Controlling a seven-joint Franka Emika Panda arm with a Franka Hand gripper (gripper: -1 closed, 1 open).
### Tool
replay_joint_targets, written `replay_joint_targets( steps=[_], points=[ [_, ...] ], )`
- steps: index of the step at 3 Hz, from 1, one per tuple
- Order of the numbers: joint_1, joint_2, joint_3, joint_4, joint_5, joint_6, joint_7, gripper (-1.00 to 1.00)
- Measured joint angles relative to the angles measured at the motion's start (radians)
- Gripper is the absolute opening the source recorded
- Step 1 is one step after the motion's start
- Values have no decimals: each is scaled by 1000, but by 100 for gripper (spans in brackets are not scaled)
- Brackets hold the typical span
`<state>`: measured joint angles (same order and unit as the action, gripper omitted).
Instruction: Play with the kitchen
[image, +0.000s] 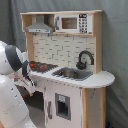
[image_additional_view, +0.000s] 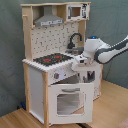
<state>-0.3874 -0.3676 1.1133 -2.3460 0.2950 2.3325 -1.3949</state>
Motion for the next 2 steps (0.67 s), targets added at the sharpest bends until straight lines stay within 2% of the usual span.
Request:
replay_joint_targets(
  steps=[1, 2],
  points=[
    [-4, 10, 4, 4, -7, 4, 0, -100],
    [-12, 30, 10, 10, -21, 12, 0, -100]
  ],
)
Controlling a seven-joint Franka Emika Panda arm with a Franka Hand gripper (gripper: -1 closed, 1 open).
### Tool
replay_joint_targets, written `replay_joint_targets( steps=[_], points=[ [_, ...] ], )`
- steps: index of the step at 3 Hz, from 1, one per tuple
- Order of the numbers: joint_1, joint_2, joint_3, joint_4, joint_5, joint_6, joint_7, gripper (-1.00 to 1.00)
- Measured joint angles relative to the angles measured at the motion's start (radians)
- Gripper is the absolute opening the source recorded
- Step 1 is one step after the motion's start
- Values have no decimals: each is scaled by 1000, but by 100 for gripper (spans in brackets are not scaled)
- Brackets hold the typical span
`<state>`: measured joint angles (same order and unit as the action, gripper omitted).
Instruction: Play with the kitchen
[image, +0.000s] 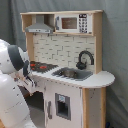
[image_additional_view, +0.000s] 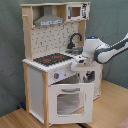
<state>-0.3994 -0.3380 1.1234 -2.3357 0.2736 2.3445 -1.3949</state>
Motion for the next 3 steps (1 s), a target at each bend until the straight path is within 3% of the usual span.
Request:
replay_joint_targets(
  steps=[2, 3],
  points=[
    [-26, 160, 13, 32, -133, 29, 21, -100],
    [-26, 182, 41, 30, -175, 26, 115, -100]
  ],
)
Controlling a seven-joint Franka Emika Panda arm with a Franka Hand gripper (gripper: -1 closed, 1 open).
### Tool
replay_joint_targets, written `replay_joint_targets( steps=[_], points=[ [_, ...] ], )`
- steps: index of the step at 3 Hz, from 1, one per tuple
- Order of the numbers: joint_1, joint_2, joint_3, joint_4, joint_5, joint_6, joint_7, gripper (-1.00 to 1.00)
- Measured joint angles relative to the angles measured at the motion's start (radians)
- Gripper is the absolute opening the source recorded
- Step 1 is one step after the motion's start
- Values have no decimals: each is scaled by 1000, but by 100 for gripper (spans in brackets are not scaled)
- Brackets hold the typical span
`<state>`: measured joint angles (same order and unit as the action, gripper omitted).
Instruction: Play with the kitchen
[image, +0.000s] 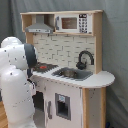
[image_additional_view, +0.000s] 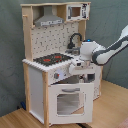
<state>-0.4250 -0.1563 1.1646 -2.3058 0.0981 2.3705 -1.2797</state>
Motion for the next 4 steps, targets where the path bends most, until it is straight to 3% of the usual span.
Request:
replay_joint_targets(
  steps=[1, 3, 4],
  points=[
    [0, 0, 30, -17, -27, -3, 106, -100],
    [-9, 4, 34, -72, -98, -5, 300, -100],
    [-9, 54, 55, -74, -128, 0, 385, -100]
  ],
)
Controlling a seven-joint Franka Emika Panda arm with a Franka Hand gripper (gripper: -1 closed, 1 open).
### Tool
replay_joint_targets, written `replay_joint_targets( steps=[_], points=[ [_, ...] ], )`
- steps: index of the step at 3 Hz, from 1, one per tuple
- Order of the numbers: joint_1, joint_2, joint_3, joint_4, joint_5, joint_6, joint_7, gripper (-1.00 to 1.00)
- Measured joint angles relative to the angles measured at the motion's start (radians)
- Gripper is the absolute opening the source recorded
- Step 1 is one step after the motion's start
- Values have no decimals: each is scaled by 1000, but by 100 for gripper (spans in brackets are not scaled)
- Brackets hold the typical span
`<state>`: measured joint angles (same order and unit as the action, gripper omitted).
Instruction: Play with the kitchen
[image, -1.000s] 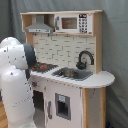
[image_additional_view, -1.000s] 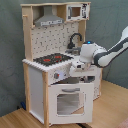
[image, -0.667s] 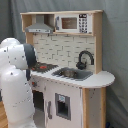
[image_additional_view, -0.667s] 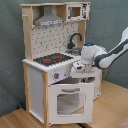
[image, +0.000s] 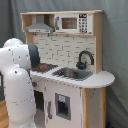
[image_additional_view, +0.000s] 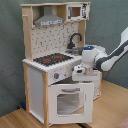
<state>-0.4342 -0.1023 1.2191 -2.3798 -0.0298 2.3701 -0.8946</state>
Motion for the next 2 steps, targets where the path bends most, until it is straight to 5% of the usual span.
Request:
replay_joint_targets(
  steps=[2],
  points=[
    [1, 136, 11, 14, -102, 19, 109, -100]
  ],
)
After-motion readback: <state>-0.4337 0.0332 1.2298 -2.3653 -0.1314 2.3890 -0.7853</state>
